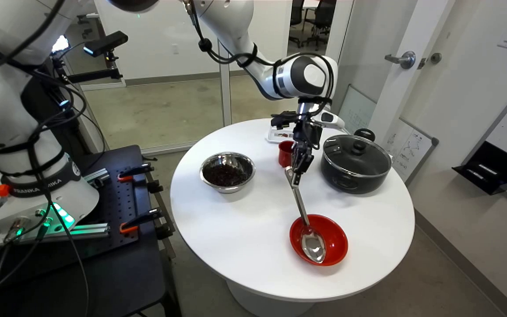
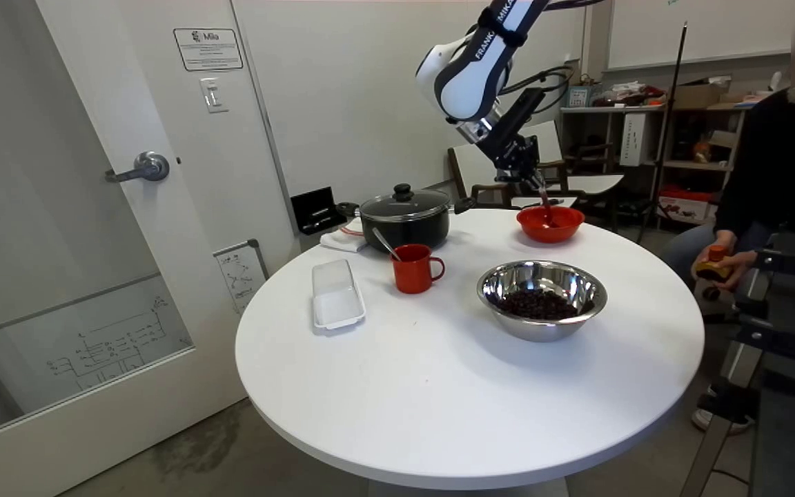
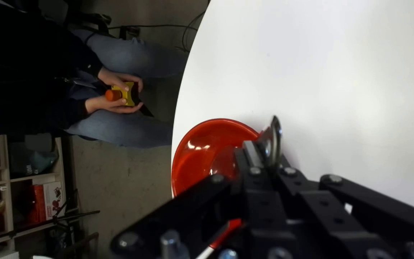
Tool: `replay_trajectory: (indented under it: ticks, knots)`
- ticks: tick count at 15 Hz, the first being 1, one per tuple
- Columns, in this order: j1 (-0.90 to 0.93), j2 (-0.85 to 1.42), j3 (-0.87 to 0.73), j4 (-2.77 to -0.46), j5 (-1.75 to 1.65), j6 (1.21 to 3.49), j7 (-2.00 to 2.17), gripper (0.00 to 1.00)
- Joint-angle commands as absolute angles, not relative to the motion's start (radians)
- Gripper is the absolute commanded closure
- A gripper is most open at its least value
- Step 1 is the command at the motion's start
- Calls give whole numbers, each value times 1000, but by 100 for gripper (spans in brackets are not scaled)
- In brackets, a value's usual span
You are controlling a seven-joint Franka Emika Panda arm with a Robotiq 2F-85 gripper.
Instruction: Pick the spoon in the red bowl and stir the contents in the silver bowl, then put the spoon back in the red bowl
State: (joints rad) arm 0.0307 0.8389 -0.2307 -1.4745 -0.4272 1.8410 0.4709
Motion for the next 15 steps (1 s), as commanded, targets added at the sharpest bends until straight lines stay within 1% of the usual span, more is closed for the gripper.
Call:
replay_trajectory:
  ticks: [1, 15]
  knots:
    - [49, 869, -246, -1430, -453, 1809, 451, 99]
    - [92, 901, -253, -1398, -505, 1748, 463, 99]
